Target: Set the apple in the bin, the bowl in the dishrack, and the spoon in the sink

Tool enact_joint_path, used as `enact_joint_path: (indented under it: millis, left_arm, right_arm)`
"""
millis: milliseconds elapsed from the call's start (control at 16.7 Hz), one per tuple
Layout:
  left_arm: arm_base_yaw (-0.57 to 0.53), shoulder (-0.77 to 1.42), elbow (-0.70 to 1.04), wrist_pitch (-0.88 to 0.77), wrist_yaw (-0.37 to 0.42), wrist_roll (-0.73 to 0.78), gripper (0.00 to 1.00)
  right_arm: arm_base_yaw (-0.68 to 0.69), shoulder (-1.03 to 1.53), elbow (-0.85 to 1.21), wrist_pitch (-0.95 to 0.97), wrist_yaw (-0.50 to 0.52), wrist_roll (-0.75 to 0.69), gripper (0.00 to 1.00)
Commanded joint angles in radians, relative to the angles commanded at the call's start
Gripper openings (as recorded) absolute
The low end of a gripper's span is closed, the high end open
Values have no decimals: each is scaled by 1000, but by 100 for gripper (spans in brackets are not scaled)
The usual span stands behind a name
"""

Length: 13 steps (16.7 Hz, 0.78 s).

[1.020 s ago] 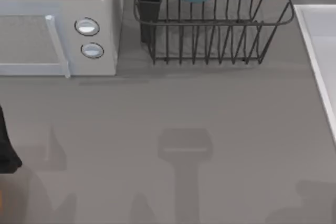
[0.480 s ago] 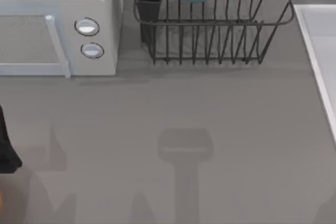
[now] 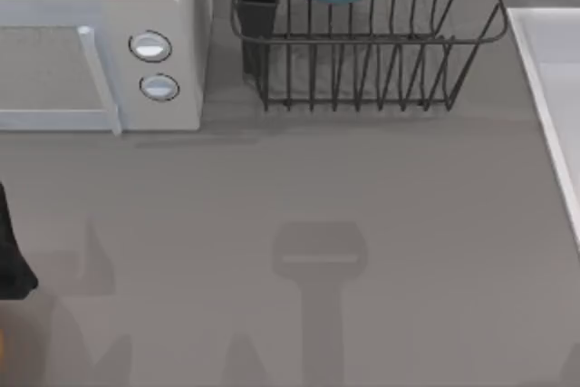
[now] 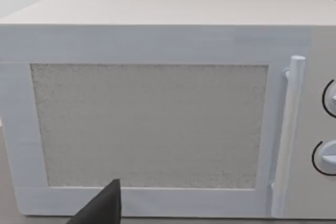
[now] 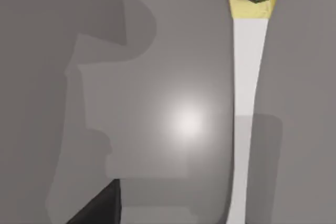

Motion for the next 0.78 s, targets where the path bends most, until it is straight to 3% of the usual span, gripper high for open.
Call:
enact_joint_path:
  millis: [420, 780]
  left_arm:
    - [0, 0, 0, 0, 0, 0, 100]
    - [0, 0, 0, 0, 0, 0, 100]
  right_arm:
    - [2, 157, -172, 341, 0, 4, 100]
    - [2, 177, -193, 376, 0, 5, 100]
